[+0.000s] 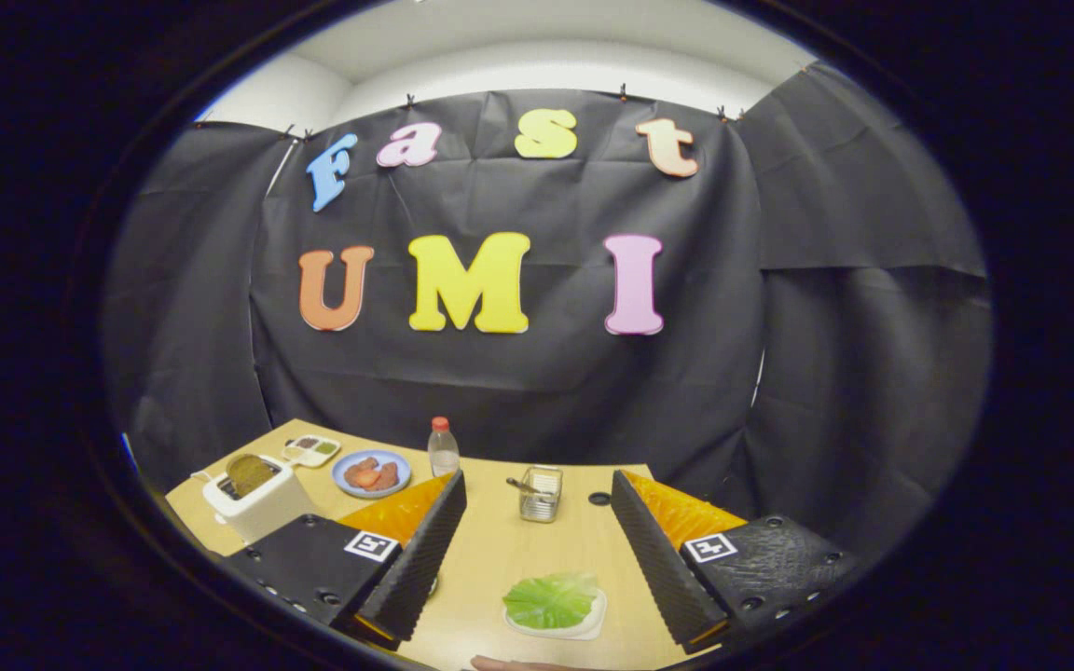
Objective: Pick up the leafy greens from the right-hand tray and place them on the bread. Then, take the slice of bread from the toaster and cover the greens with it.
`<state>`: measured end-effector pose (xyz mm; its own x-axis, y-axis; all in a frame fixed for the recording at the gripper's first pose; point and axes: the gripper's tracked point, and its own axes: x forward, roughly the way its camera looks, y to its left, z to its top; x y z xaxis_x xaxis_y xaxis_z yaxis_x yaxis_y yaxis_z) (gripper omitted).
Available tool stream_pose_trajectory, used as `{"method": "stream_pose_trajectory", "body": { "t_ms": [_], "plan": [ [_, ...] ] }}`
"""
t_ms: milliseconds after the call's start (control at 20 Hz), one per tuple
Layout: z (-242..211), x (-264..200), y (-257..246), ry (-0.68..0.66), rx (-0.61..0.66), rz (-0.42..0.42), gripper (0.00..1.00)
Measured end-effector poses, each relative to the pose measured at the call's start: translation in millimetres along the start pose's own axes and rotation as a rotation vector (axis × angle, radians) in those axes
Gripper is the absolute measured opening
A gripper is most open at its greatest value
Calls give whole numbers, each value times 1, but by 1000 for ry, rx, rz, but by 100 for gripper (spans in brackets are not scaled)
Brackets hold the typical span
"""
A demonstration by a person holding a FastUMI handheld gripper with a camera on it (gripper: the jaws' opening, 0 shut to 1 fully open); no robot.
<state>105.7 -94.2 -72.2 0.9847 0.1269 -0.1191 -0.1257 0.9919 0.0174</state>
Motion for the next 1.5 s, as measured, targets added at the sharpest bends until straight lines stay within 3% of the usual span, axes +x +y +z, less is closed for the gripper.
{"method": "stream_pose_trajectory", "body": {
  "t_ms": [500, 850, 1000, 1150, 1500],
  "plan": [
    [-181, 120, -57, 399, 20, 25, 96],
    [-260, 173, -58, 634, 99, 61, 94],
    [-285, 178, -58, 703, 108, 59, 87],
    [-287, 183, -55, 710, 103, 71, 71],
    [-279, 184, -47, 694, 66, 50, 5]
  ]
}}
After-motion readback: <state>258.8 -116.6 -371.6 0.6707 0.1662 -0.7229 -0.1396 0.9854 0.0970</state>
